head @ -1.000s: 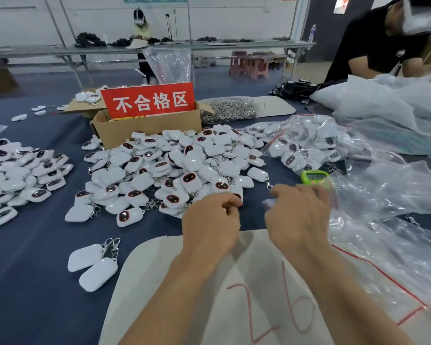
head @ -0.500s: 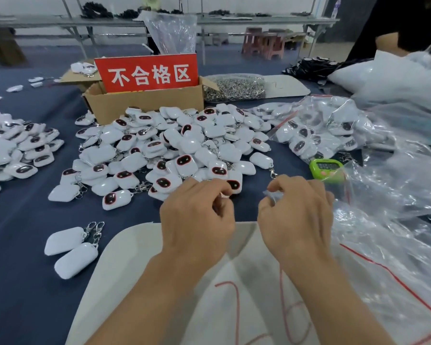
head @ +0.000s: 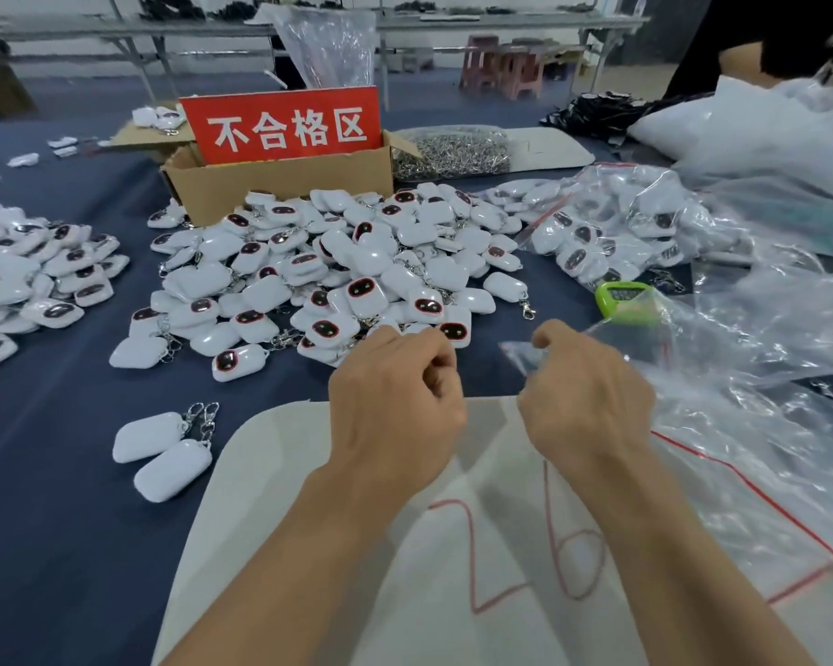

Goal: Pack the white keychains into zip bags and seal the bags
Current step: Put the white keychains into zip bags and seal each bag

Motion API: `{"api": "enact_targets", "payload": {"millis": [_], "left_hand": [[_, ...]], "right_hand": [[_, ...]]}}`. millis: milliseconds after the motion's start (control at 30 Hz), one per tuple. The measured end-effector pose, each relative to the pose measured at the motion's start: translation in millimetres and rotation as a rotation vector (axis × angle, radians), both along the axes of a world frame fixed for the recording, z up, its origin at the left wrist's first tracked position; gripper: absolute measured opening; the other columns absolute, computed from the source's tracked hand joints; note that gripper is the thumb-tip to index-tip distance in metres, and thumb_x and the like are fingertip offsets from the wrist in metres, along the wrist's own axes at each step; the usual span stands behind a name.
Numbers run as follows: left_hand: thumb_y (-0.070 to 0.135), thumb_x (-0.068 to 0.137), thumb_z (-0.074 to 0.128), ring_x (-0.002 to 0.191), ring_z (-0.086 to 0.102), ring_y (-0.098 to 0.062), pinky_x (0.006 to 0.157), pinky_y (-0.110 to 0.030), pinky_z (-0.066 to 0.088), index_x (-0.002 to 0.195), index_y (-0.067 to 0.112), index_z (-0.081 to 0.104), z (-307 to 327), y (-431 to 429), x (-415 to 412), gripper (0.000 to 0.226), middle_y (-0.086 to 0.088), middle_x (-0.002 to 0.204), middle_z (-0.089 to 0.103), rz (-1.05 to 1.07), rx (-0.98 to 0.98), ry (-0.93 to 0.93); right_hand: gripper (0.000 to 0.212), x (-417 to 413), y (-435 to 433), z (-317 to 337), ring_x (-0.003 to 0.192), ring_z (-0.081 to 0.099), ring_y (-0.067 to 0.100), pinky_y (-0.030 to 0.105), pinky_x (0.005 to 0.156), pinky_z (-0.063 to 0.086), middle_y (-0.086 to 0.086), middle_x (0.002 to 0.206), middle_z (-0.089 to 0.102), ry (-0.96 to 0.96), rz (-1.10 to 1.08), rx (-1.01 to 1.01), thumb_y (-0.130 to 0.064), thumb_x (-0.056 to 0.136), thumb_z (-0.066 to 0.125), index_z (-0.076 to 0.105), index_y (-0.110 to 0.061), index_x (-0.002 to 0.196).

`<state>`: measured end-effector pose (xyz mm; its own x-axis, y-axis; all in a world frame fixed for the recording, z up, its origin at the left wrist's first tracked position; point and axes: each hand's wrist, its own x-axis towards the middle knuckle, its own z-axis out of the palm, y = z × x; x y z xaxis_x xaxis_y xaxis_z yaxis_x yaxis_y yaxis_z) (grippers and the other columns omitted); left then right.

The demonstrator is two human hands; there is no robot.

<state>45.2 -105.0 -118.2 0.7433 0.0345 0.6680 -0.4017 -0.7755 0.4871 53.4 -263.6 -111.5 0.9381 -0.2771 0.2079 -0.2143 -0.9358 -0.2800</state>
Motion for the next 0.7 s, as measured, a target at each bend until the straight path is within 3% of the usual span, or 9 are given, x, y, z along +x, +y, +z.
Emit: {"api": "enact_targets", "payload": {"millis": [100, 200, 333, 433, 533, 600, 700], "left_hand": [[0.011, 0.072, 0.06, 0.065, 0.049, -0.013, 0.059, -0.029, 0.038, 0.073, 0.021, 0.069, 3, -4, -2, 0.014, 0.01, 0.059, 0.054, -0.03, -0.042, 0.102], [0.031, 0.085, 0.058, 0.067, 0.052, -0.011, 0.067, -0.032, 0.045, 0.083, 0.028, 0.074, 6, -9, -7, 0.017, 0.009, 0.062, 0.06, -0.123, -0.139, 0.161], [0.056, 0.092, 0.055, 0.061, 0.056, -0.01, 0.063, -0.027, 0.049, 0.094, 0.028, 0.071, 11, -7, -8, 0.031, 0.011, 0.065, 0.062, -0.231, -0.339, 0.213], [0.039, 0.095, 0.055, 0.064, 0.057, -0.008, 0.063, -0.012, 0.044, 0.095, 0.029, 0.075, 9, -1, -1, 0.022, 0.012, 0.069, 0.067, -0.158, -0.309, 0.135], [0.019, 0.086, 0.064, 0.058, 0.061, -0.016, 0.059, -0.028, 0.051, 0.102, 0.024, 0.082, 13, 12, 8, 0.025, 0.004, 0.064, 0.069, 0.099, -0.191, -0.057], [0.008, 0.078, 0.068, 0.054, 0.056, -0.022, 0.053, -0.031, 0.048, 0.098, 0.022, 0.083, 18, 21, 11, 0.029, 0.002, 0.056, 0.063, 0.239, -0.097, -0.264], [0.002, 0.075, 0.066, 0.057, 0.049, -0.026, 0.059, -0.039, 0.046, 0.091, 0.021, 0.082, 21, 19, 3, 0.03, 0.006, 0.056, 0.058, 0.184, 0.0, -0.503]], "right_hand": [[0.027, -2, 3, -2, 0.085, 0.067, 0.029, 0.035, 0.07, 0.043, 0.0, 0.091, 0.075, -0.272, 0.128, 0.272, -0.007, 0.088, 0.063, 0.073, -0.026, 0.105], [0.017, -7, 19, 0, 0.072, 0.069, 0.011, 0.035, 0.072, 0.055, -0.011, 0.081, 0.073, -0.577, 0.23, 0.547, -0.008, 0.093, 0.065, 0.071, -0.024, 0.098], [0.017, -6, 31, -5, 0.075, 0.071, 0.012, 0.038, 0.068, 0.058, -0.009, 0.079, 0.071, -0.565, 0.381, 0.735, -0.006, 0.096, 0.063, 0.059, -0.022, 0.092], [0.018, -3, 36, -8, 0.069, 0.071, 0.014, 0.031, 0.063, 0.057, -0.007, 0.079, 0.073, -0.491, 0.463, 0.855, -0.004, 0.098, 0.059, 0.06, -0.021, 0.092], [0.014, 3, 34, -9, 0.073, 0.071, 0.015, 0.037, 0.066, 0.057, -0.008, 0.077, 0.071, -0.548, 0.43, 0.801, -0.006, 0.099, 0.061, 0.06, -0.02, 0.093], [0.017, 5, 32, -9, 0.071, 0.066, 0.016, 0.038, 0.069, 0.055, -0.006, 0.079, 0.068, -0.598, 0.379, 0.791, -0.006, 0.098, 0.06, 0.06, -0.023, 0.095], [0.016, 9, 36, -5, 0.055, 0.048, 0.008, 0.016, 0.055, 0.04, -0.006, 0.065, 0.058, -0.6, 0.312, 0.745, -0.009, 0.099, 0.058, 0.062, -0.023, 0.093]]}}
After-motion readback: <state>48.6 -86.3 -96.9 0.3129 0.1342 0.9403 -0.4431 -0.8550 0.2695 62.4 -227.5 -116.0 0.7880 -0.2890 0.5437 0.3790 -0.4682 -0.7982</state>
